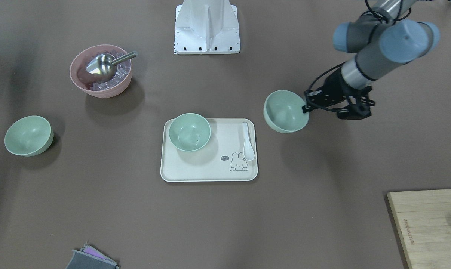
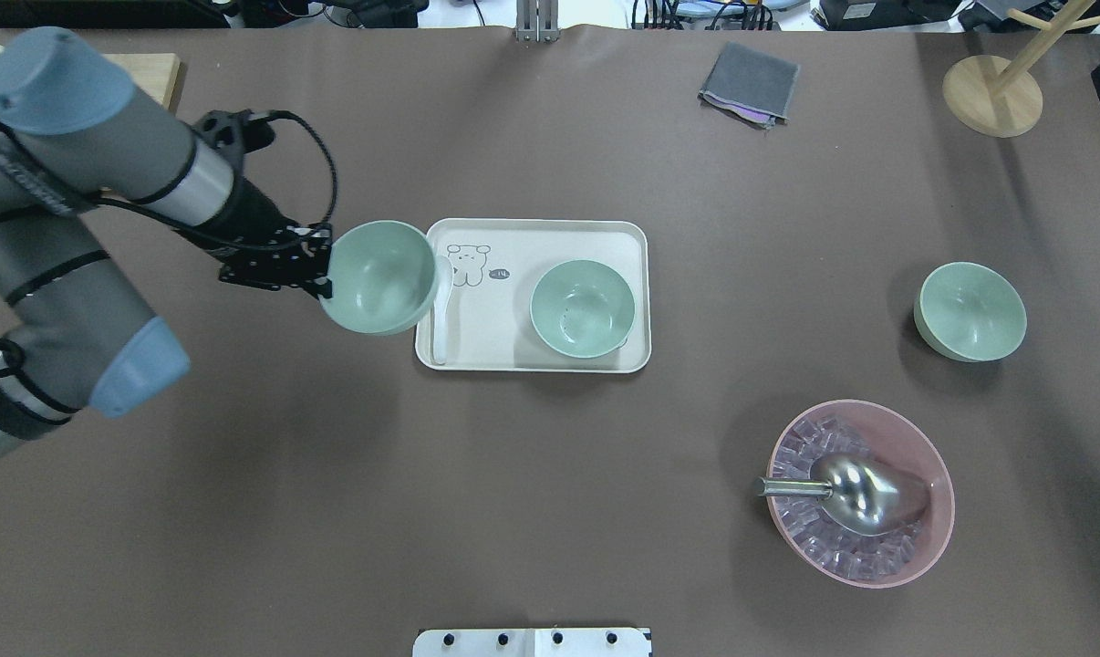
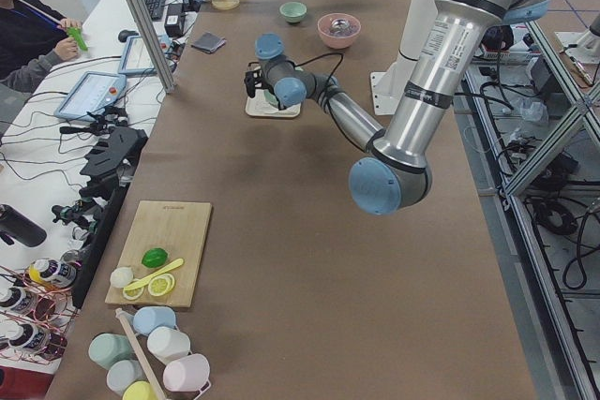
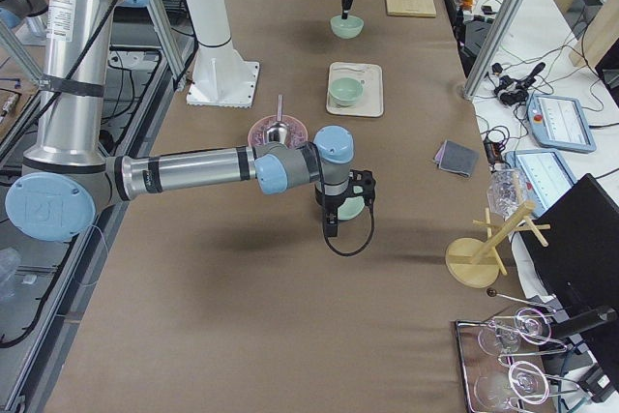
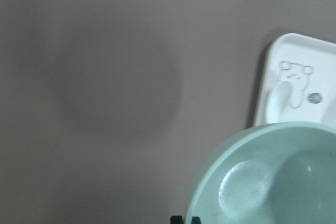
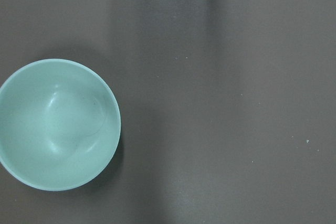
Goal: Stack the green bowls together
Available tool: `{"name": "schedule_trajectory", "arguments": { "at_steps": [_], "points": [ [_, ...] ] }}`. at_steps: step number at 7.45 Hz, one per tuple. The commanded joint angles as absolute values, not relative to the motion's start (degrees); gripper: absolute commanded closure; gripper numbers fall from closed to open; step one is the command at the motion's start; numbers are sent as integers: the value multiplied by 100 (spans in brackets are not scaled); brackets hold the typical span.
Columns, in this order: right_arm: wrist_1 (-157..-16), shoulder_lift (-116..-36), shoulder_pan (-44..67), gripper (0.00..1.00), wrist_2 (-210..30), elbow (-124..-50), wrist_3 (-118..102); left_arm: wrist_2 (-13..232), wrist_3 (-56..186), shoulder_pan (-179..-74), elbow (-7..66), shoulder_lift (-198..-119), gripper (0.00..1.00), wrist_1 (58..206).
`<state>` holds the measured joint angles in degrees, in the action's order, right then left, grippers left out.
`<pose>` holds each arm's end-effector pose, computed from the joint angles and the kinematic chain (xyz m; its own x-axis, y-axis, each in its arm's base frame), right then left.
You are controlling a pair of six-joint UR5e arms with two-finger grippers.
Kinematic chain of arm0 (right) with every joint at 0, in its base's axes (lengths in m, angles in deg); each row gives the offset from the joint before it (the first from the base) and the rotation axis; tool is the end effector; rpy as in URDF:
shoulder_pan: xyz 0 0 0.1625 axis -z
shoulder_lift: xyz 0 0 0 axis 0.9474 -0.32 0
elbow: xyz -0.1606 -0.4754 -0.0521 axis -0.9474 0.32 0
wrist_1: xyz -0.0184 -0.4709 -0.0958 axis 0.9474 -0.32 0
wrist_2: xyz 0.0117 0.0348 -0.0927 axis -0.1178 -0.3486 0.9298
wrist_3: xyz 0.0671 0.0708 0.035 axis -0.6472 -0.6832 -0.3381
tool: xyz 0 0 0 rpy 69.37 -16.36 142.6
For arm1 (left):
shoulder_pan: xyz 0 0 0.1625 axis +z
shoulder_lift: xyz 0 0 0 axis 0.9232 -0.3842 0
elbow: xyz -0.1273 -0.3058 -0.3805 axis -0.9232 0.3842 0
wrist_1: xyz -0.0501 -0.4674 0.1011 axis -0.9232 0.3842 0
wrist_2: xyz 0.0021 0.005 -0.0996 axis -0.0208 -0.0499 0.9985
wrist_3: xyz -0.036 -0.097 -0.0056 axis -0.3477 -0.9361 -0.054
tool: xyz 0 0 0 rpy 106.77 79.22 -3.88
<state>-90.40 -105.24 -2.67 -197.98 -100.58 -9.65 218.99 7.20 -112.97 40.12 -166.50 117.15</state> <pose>-0.0739 -0.4932 0.6479 0.7203 -0.0804 0.6890 0.0412 0.9965 0.0731 0.4538 -0.5557 0.2897 0.4774 -0.1654 -0.8630 0.0394 0.9852 -0.1670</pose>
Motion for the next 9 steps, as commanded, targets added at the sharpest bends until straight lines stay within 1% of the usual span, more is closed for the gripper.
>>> {"name": "schedule_trajectory", "arguments": {
  "at_steps": [1,3,4,5,9],
  "points": [
    [-9040,-10516,-267,0,-19799,-10049,-965,21428,36,-10785,3642,-17636,100,11268],
    [-9040,-10516,-267,0,-19799,-10049,-965,20927,-439,-10372,2669,-18638,100,11285],
    [-9040,-10489,-267,0,-19799,-10040,-965,20812,-597,-10310,2272,-18999,100,11320],
    [-9040,-10481,-267,0,-19799,-10040,-965,20811,-616,-10292,2007,-19186,100,11329],
    [-9049,-10472,-267,0,-19799,-10031,-965,20495,-608,-10037,1672,-19161,100,11574]
  ]
}}
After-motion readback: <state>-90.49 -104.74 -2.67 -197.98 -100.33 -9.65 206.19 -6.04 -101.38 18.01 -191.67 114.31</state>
